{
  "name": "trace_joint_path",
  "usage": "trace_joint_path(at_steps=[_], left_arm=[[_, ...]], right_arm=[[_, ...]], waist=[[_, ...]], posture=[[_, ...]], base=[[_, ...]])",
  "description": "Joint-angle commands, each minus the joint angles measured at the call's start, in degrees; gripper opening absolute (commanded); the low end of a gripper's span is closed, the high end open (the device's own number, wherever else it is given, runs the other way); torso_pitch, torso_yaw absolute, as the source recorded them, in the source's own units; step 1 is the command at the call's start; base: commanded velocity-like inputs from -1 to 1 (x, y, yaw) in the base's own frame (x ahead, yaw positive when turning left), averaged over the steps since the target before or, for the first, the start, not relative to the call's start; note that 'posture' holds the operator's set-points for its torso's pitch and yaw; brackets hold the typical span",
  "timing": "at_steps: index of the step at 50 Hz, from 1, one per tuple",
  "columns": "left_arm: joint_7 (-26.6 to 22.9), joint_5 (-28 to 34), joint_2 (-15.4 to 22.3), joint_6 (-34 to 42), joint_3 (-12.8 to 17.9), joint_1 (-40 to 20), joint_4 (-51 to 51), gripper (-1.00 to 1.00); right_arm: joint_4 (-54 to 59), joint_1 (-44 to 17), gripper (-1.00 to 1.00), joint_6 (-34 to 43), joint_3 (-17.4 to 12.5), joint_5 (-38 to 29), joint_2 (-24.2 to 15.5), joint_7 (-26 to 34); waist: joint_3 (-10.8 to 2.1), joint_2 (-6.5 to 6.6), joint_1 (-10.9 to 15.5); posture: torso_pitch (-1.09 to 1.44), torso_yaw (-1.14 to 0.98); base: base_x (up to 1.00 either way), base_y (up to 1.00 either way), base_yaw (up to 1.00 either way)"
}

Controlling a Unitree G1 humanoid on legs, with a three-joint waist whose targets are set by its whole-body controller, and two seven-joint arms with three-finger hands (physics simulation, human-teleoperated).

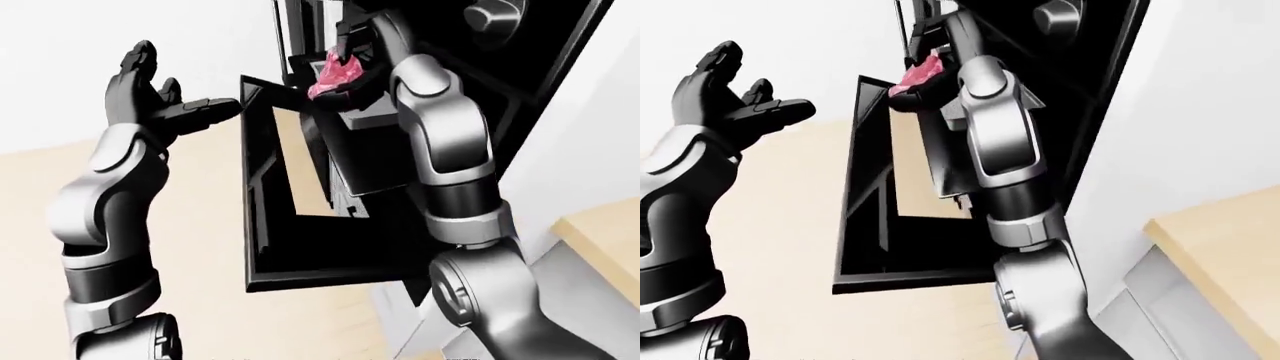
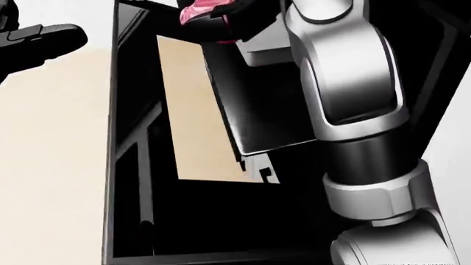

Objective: Place the steak on the top rack of the oven.

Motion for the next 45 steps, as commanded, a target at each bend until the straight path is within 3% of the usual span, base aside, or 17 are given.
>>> trace_joint_path(at_steps=[1,8,11,12,13,15,16,18,27,30,31,32,33,38,41,44,45], left_arm=[[-0.2,0.0,0.6,-1.7,0.0,-2.3,-2.0,1.0],[-0.5,0.2,0.6,-1.8,0.1,-2.3,-1.7,1.0],[-0.5,0.2,0.5,-1.8,0.1,-2.2,-1.8,1.0],[-0.4,0.1,0.6,-1.5,0.2,-2.2,-2.1,1.0],[-0.3,0.0,0.5,-1.3,0.2,-2.2,-2.4,1.0],[-0.5,0.2,0.4,-1.7,0.0,-2.0,-2.2,1.0],[-0.4,0.2,0.4,-1.5,0.1,-2.0,-2.4,1.0],[-0.4,0.1,0.4,-1.3,0.1,-2.1,-2.6,1.0],[-0.2,-0.1,0.5,-1.1,0.2,-2.3,-2.6,1.0],[-0.5,-0.1,0.6,-1.5,0.3,-2.3,-2.1,1.0],[-0.5,-0.1,0.6,-1.6,0.3,-2.3,-2.1,1.0],[-0.5,-0.1,0.7,-1.5,0.3,-2.3,-2.0,1.0],[-0.4,-0.1,0.7,-1.5,0.3,-2.3,-2.0,1.0],[-0.5,0.0,0.6,-1.8,0.2,-2.2,-1.9,1.0],[-0.2,-0.2,0.5,-1.3,0.2,-2.3,-2.4,1.0],[-0.3,0.1,0.4,-1.6,0.0,-2.2,-2.1,1.0],[-0.2,0.0,0.5,-1.3,0.1,-2.3,-2.4,1.0]], right_arm=[[-1.5,-2.5,-1.0,-1.5,-1.1,0.1,-0.8,-0.5],[-0.9,-4.2,-1.0,-0.8,-1.0,0.4,-1.1,-0.5],[-0.8,-5.0,-1.0,-0.5,-1.0,0.4,-1.4,-0.3],[-0.7,-5.0,-1.0,-0.7,-1.1,0.5,-1.4,-0.3],[-0.7,-5.1,-1.0,-0.7,-1.1,0.5,-1.4,-0.4],[-0.5,-5.5,-1.0,-0.9,-1.2,0.6,-1.4,-0.5],[-0.1,-6.1,-1.0,-0.7,-1.2,0.6,-1.7,-0.4],[0.6,-7.2,-1.0,-0.8,-1.5,0.7,-2.1,-0.4],[7.5,-11.1,-1.0,-3.7,-2.4,1.1,-4.1,-0.7],[9.9,-11.6,-1.0,-5.0,-2.7,1.5,-4.2,-1.3],[10.3,-11.6,-1.0,-5.3,-2.7,1.7,-4.2,-1.5],[10.5,-11.6,-1.0,-5.5,-2.7,1.8,-4.3,-1.6],[10.7,-11.7,-1.0,-5.6,-2.8,1.9,-4.4,-1.8],[11.3,-11.3,-1.0,-6.2,-3.0,2.4,-5.1,-2.2],[11.7,-11.5,-1.0,-6.5,-3.0,2.7,-5.6,-2.1],[12.3,-11.8,-0.98,-7.0,-3.1,2.7,-6.0,-2.1],[12.5,-11.8,-1.0,-7.1,-3.1,2.7,-6.1,-2.1]], waist=[[-1.63,0.39,-0.8],[-0.09,-4.0,0.1],[-0.42,-6.4,0.8],[-1.9,-7.15,1.1],[-1.16,-5.26,1.4],[-1.67,-5.5,1.4],[-0.49,-5.71,1.4],[-1.87,-5.25,1.2],[0.19,-6.55,1.1],[0.82,-5.08,0.9],[-0.66,-3.31,0.9],[-0.78,-3.23,0.7],[-0.73,-4.2,1.3],[-1.01,-4.3,1.0],[0.3,-5.28,1.6],[-0.29,-8.66,2.4],[0.05,-6.58,2.2]], posture=[[0.0,0.0],[0.0,0.0],[0.0,0.0],[0.0,0.0],[0.0,0.0],[0.0,0.0],[0.0,0.0],[0.0,0.0],[0.0,0.0],[0.0,0.0],[0.0,0.0],[0.0,0.0],[0.0,0.0],[0.0,0.0],[0.0,0.0],[0.0,0.0],[0.0,0.0]], base=[[0.0,0.0,0.0],[0.0,0.0,0.0],[0.01,0.0,0.0],[0.12,0.0,0.0],[0.14,0.0,0.0],[0.13,0.0,0.0],[0.02,0.0,0.0],[0.0,0.0,0.0],[0.0,0.0,0.0],[0.0,0.0,0.0],[0.13,0.0,0.0],[0.18,0.0,0.0],[0.21,0.0,0.0],[0.23,0.0,0.0],[0.05,0.0,0.0],[0.0,0.0,0.0],[0.0,0.0,0.0]])
